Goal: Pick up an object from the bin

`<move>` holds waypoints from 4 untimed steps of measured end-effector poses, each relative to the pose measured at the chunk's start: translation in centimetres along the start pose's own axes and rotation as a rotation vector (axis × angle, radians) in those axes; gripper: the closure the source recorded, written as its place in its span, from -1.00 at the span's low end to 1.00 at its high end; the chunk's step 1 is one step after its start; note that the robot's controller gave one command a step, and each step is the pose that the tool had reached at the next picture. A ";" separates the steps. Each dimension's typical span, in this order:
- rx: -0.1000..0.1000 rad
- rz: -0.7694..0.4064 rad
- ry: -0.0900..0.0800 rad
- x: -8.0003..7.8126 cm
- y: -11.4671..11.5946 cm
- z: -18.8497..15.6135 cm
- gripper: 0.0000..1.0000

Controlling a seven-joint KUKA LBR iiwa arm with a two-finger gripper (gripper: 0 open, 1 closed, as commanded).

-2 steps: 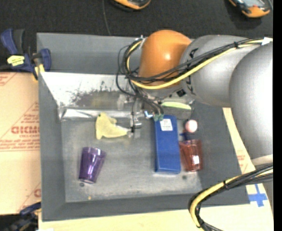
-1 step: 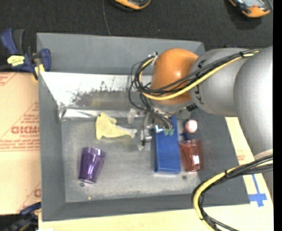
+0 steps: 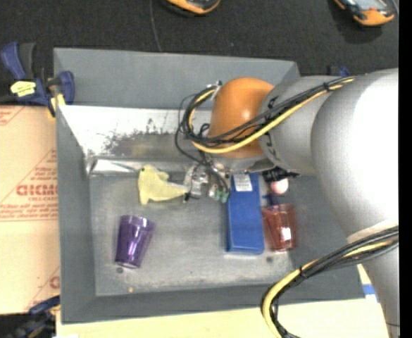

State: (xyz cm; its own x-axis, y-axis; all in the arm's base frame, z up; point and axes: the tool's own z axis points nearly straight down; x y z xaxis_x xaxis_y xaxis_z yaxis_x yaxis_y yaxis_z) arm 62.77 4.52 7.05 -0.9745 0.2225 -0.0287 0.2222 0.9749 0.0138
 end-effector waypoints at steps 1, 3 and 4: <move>0.000 0.001 0.000 0.0 0.0 0.0 -1.00; 0.000 0.003 0.000 0.0 0.0 0.0 1.00; -0.001 0.058 -0.001 -1.4 -0.5 -7.6 1.00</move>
Offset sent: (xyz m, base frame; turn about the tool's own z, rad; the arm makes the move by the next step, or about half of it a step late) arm 0.0000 0.0000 0.0000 0.0000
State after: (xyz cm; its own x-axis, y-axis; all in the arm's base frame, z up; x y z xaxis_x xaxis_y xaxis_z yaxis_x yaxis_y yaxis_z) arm 63.81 3.70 14.64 -0.9601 0.2783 -0.0285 0.2780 0.9605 0.0162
